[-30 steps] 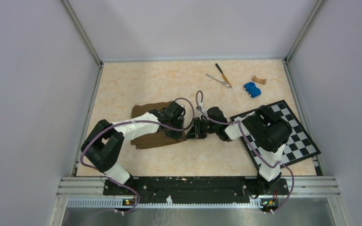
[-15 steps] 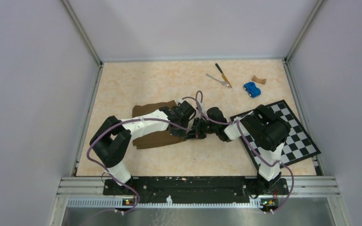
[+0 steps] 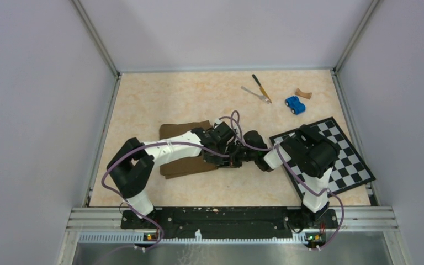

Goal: Fold the napkin into a case and place the utensils inside
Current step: Smooth out the lower triangle-folded napkin at the center of the board.

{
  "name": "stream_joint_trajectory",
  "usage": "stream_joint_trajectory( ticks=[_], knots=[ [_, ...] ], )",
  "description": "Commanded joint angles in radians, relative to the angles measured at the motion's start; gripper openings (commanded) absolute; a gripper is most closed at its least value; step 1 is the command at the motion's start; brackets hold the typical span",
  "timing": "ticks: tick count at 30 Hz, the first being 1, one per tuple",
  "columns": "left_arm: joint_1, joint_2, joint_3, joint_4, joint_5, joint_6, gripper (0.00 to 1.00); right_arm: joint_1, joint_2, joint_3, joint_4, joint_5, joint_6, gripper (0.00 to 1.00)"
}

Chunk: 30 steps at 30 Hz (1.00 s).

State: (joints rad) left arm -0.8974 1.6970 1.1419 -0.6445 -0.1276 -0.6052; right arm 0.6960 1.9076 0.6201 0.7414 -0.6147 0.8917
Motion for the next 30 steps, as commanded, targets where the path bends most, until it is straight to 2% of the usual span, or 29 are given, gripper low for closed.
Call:
stream_joint_trajectory(
  ticks=[1,3,6,9,11,14,17,20,22,26,30],
  knots=[
    [-0.005,-0.002,-0.021,-0.008,-0.004,-0.014,0.01,0.018,-0.013,-0.012,0.077,0.002,0.012,0.00],
    [-0.005,-0.002,-0.015,-0.017,-0.004,-0.011,0.09,0.024,-0.014,-0.014,0.077,0.006,0.016,0.00],
    [-0.005,-0.043,-0.014,-0.031,0.002,-0.011,0.27,0.036,-0.022,-0.034,0.093,0.007,0.029,0.00],
    [0.007,-0.134,-0.012,-0.042,-0.005,-0.008,0.50,0.077,-0.041,-0.046,0.090,0.015,0.042,0.01],
    [0.048,-0.213,-0.007,-0.048,-0.004,0.002,0.62,0.109,-0.063,-0.065,0.109,0.017,0.055,0.09],
    [0.176,-0.296,-0.036,0.026,0.056,0.032,0.70,0.084,-0.138,-0.100,0.061,0.046,0.030,0.29],
    [0.284,-0.316,-0.054,0.149,0.117,0.051,0.70,0.017,-0.224,-0.087,-0.088,0.088,-0.027,0.40],
    [0.295,-0.232,0.000,0.209,0.086,0.080,0.69,-0.045,-0.250,-0.034,-0.221,0.134,-0.077,0.44],
    [0.295,-0.139,0.074,0.193,0.065,0.097,0.63,-0.080,-0.237,0.004,-0.255,0.142,-0.092,0.46],
    [0.294,0.036,0.217,0.153,0.015,0.106,0.52,-0.169,-0.134,0.104,-0.218,0.114,-0.044,0.43],
    [0.286,0.163,0.286,0.156,-0.026,0.118,0.50,-0.211,0.009,0.237,-0.194,0.064,-0.010,0.37]
  ],
)
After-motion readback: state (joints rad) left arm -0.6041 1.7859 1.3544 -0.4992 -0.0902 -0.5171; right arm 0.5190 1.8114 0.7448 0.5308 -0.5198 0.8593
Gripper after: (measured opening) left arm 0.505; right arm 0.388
